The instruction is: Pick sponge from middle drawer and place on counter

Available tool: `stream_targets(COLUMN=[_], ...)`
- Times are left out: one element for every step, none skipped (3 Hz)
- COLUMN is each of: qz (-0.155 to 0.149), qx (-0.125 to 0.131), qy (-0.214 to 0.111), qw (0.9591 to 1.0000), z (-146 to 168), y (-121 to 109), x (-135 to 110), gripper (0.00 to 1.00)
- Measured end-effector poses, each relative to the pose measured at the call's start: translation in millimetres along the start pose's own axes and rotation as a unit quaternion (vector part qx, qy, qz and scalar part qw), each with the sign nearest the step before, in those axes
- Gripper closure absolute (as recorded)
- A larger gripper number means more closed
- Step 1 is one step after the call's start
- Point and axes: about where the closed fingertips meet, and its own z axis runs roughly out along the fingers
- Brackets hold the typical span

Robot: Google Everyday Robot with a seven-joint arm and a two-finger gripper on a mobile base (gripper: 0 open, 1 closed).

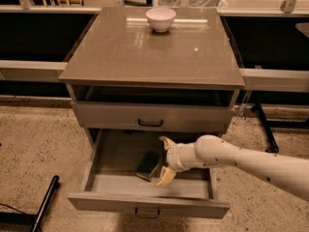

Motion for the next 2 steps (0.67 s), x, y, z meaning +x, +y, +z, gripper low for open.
stream_targets(qz=[0.050,0.091], qx=[-0.021,-0.014], qy=[-0.033,-0.035], qw=[0.9980,0.9952], z=[39,72], y=[-6,-11], x=[26,48], gripper=[0.00,0.00])
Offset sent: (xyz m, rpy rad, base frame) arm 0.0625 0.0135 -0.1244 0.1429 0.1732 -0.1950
